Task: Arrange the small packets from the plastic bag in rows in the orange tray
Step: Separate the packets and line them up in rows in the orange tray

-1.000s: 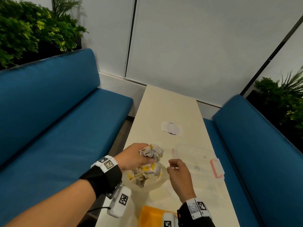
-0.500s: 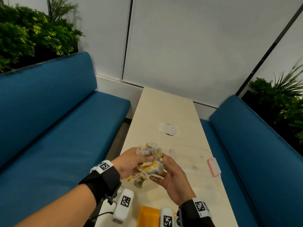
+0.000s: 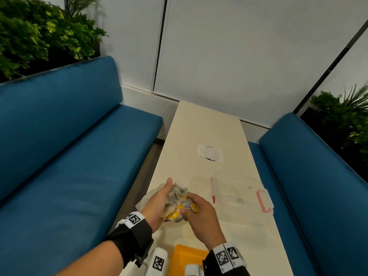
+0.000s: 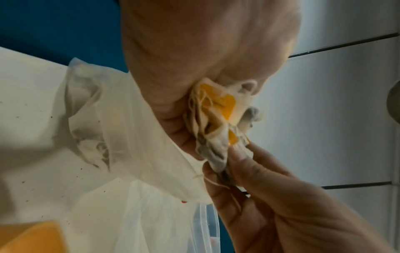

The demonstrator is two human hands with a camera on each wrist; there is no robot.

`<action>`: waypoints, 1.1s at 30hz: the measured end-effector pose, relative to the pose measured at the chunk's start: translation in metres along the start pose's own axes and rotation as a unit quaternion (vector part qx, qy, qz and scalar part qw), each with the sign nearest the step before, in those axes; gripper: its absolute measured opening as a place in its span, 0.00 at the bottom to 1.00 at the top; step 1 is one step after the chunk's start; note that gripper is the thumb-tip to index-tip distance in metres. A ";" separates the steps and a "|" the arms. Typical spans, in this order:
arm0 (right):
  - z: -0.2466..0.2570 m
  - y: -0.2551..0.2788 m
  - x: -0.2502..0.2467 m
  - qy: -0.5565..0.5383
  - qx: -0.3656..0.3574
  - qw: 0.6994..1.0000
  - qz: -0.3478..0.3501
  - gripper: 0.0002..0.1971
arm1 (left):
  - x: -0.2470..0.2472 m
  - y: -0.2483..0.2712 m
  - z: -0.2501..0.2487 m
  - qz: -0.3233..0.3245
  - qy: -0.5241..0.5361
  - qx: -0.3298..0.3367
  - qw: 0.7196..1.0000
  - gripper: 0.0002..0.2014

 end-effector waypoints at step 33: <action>0.001 -0.003 -0.002 0.134 -0.057 0.989 0.003 0.19 | -0.008 -0.002 0.030 0.008 0.132 -0.026 0.991 0.22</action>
Point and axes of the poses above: each hand's wrist, its own y-axis away from the middle knuckle, its own x-axis out of the palm, z = x × y, the point moved 3 cm from there along -y, towards the middle knuckle, and after that the axes turned 7 degrees about -z, right-handed, at the moved point
